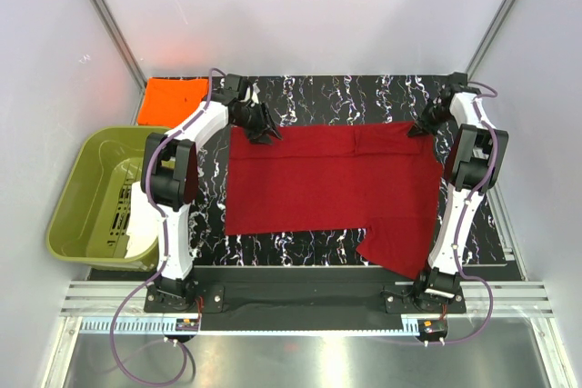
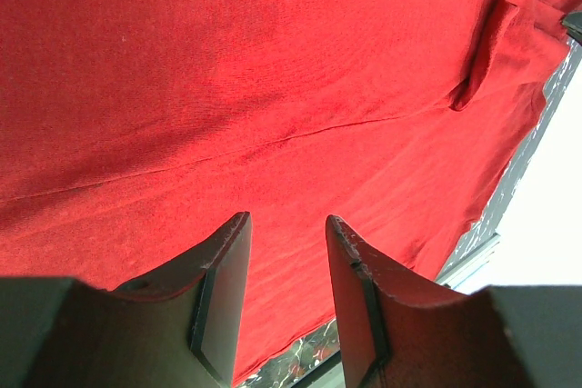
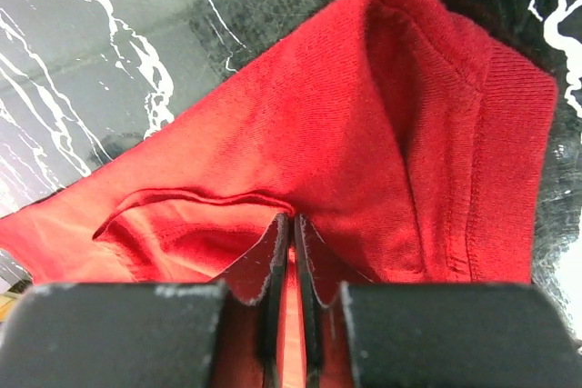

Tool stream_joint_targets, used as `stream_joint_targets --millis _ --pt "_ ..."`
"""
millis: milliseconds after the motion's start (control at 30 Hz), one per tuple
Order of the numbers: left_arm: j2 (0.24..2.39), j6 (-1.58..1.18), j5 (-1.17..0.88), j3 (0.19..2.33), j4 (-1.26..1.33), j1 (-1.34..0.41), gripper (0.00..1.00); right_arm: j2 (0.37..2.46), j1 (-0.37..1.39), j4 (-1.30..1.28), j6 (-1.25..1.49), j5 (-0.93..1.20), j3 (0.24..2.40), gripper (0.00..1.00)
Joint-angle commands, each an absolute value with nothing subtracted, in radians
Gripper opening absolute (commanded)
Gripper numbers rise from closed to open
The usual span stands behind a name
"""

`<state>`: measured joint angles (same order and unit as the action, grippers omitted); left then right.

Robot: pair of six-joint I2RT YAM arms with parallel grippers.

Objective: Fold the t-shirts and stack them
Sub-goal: Fold the tshirt

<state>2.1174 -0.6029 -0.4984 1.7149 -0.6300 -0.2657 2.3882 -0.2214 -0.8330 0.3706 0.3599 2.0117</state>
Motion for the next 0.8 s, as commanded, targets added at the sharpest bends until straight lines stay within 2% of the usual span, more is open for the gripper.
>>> stream_joint_targets --millis 0,133,300,600,767 --pt "2.075 -0.598 -0.531 1.752 -0.611 -0.259 0.44 2.350 -0.213 -0.848 0.371 0.357 2.083 0.12" --pt "2.072 -0.597 -0.535 1.746 -0.609 -0.259 0.44 2.379 -0.213 -0.865 0.359 0.359 2.131 0.12" --pt "2.066 -0.594 -0.543 1.735 -0.607 -0.259 0.44 2.396 -0.212 -0.827 0.350 0.339 2.129 0.08" --pt "2.052 -0.591 -0.561 1.701 -0.591 -0.259 0.44 2.456 -0.210 -0.798 0.344 0.365 2.164 0.13" --pt "2.051 -0.583 -0.560 1.701 -0.598 -0.259 0.44 2.485 -0.210 -0.825 0.330 0.308 2.217 0.15"
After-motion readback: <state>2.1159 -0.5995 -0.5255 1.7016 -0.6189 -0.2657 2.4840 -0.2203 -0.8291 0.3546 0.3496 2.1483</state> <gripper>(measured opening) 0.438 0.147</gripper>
